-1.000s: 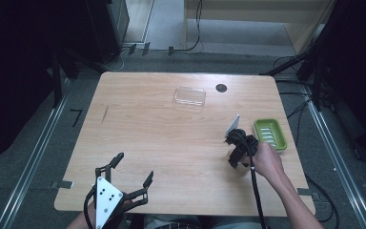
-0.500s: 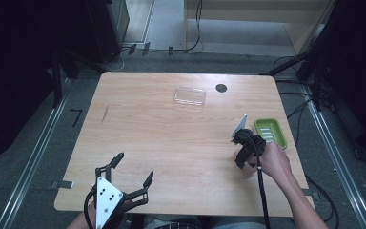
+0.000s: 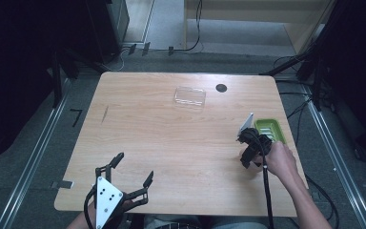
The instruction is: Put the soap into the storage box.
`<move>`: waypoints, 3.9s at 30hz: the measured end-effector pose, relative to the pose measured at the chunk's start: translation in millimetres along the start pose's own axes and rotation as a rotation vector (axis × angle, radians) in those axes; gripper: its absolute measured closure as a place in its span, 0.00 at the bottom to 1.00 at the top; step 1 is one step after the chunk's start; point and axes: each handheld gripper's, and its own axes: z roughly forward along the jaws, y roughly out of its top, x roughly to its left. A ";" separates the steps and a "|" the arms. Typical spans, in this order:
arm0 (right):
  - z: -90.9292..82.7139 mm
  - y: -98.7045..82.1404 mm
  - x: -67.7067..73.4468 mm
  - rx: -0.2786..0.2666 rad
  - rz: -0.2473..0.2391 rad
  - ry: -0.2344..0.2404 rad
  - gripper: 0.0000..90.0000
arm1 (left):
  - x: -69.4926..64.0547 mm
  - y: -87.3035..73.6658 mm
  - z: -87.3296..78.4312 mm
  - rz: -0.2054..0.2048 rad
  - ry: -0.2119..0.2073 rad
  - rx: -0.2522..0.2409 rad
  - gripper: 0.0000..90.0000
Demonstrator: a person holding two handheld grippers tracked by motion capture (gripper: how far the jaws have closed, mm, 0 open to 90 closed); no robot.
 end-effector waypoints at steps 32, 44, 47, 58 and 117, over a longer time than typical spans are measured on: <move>-14.0 -15.7 -29.9 -0.015 0.072 0.007 0.37 | -0.1 0.0 0.3 0.001 -0.001 0.000 0.11; -18.3 -18.6 -37.5 -0.016 0.095 0.000 0.37 | -0.2 0.0 0.3 0.001 -0.001 0.001 0.11; -20.2 -18.8 -39.4 -0.018 0.099 -0.003 0.37 | -0.1 0.0 0.3 0.001 -0.001 0.000 0.11; -24.4 -19.1 -45.4 -0.020 0.103 -0.008 0.37 | -0.2 0.0 0.4 0.001 -0.001 0.001 0.11; -30.2 9.7 -95.4 -0.081 0.227 0.002 0.37 | -0.2 -0.1 1.2 0.005 -0.003 0.004 0.11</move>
